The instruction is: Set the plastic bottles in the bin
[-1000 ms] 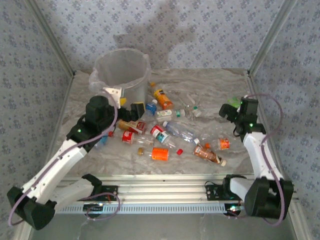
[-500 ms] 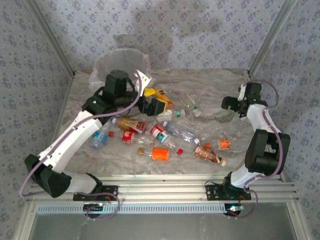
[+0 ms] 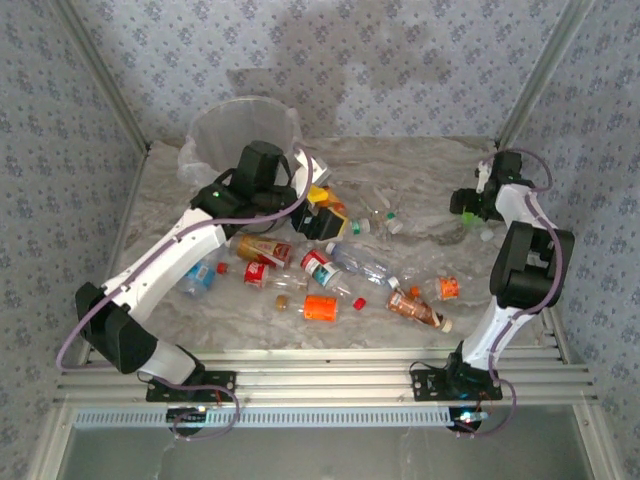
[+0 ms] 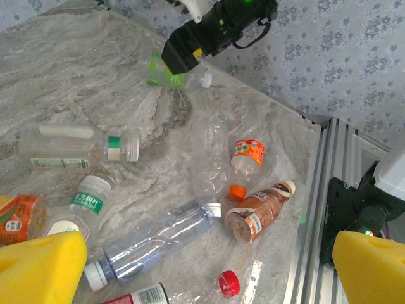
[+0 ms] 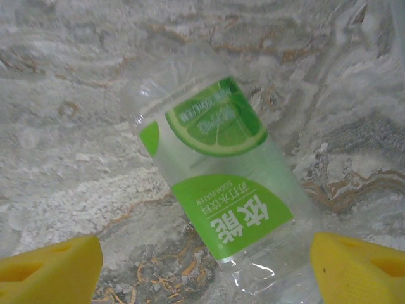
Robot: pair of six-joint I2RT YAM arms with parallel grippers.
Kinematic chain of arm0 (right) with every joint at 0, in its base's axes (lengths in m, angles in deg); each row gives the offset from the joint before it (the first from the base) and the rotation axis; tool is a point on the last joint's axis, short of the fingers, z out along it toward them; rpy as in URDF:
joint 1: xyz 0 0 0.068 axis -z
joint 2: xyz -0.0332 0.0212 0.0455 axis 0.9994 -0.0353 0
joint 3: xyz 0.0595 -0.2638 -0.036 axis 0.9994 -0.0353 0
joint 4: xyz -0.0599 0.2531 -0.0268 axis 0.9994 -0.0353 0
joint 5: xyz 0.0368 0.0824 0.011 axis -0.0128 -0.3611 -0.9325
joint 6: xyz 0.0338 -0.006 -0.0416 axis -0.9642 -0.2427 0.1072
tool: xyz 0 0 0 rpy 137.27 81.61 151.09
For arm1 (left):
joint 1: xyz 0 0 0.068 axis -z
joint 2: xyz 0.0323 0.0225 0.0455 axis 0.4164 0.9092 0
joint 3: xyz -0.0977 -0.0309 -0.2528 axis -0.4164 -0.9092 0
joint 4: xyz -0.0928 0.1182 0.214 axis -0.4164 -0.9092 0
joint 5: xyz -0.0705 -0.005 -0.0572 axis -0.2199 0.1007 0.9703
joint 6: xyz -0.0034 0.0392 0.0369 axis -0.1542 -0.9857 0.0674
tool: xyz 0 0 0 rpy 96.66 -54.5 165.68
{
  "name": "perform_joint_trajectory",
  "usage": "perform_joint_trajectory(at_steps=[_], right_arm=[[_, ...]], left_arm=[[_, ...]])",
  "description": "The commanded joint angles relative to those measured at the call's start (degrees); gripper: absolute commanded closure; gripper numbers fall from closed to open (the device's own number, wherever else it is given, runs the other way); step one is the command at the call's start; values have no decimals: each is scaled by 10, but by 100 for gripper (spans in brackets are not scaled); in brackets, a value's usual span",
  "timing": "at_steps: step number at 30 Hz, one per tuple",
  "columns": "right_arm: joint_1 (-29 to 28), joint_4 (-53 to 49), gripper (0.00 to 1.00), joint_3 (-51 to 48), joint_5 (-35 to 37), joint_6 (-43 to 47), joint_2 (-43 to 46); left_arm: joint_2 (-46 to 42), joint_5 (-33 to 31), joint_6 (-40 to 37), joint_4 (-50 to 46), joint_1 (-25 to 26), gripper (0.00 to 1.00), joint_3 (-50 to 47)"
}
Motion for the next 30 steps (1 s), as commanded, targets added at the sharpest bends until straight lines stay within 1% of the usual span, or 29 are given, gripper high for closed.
perform_joint_trajectory(at_steps=[1, 6, 10, 15, 19, 22, 26, 28, 30], right_arm=[[6, -38, 13, 21, -1, 19, -20], [4, -65, 13, 34, -1, 19, -41], [-6, -72, 15, 29, 15, 19, -39], [-16, -83, 19, 17, -20, 14, -22], [-16, -66, 20, -11, -38, -3, 9], [-15, -54, 19, -22, -7, -12, 22], [-17, -48, 18, -28, 51, -17, 24], [-19, -48, 18, -39, 61, -34, 33], [-20, -23, 18, -58, 70, -37, 48]], left_arm=[[-6, 18, -18, 17, 3, 0, -10], [-18, 16, -11, 39, 3, 0, -37], [-27, 18, 0, 52, 4, 0, -54], [-33, 16, 1, 54, 9, 0, -61], [-33, 15, 2, 55, 11, 0, -63], [-33, 12, 3, 55, 12, 0, -64], [-32, 10, 2, 53, 12, 0, -64], [-33, 7, 0, 51, 12, 0, -63], [-33, 5, -2, 50, 11, 0, -63]])
